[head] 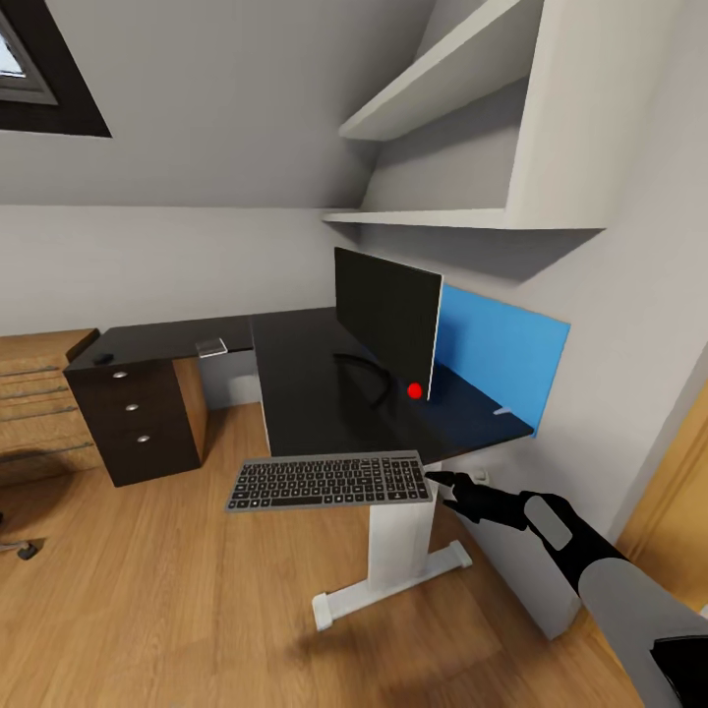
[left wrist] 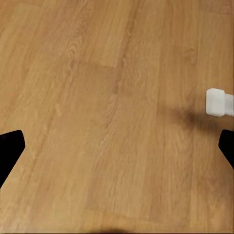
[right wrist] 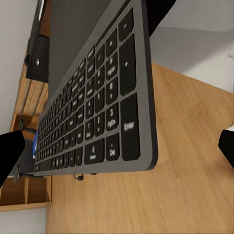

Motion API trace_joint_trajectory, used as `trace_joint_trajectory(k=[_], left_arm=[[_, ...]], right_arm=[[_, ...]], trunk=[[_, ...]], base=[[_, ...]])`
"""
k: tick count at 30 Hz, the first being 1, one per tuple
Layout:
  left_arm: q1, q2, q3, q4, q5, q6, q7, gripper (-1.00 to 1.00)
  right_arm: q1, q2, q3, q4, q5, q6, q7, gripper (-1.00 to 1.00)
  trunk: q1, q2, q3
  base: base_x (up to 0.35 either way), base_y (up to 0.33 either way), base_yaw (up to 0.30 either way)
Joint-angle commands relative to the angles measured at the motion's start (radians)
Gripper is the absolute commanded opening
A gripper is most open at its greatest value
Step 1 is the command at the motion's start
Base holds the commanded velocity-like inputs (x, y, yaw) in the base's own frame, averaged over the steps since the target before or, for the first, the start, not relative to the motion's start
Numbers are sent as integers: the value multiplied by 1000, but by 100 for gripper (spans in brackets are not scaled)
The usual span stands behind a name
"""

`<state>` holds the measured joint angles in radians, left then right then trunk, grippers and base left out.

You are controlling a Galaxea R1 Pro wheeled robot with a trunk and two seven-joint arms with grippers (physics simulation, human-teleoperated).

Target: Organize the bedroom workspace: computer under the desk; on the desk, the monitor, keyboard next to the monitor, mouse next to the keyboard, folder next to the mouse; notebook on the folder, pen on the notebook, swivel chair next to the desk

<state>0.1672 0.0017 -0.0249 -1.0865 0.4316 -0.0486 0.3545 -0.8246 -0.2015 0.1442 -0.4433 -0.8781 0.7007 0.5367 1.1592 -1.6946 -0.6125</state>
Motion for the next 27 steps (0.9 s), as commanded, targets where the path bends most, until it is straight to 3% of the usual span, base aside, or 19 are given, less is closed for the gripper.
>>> trace_joint_trajectory(k=[1, 9, 27], left_arm=[[0, 1, -2, 6, 10, -5, 4, 100], [0, 1, -1, 34, 8, -6, 2, 100], [0, 1, -2, 37, 6, -8, 0, 100]], right_arm=[[-1, -1, 5, 0, -2, 1, 2, 100], [-1, -1, 5, 22, -1, -36, 2, 100], [-1, -1, 6, 32, -1, -44, 3, 100]], trunk=[[0, 0, -1], [0, 0, -1], [0, 0, -1]], base=[[95, 0, 0], [194, 0, 0], [47, 0, 0]])
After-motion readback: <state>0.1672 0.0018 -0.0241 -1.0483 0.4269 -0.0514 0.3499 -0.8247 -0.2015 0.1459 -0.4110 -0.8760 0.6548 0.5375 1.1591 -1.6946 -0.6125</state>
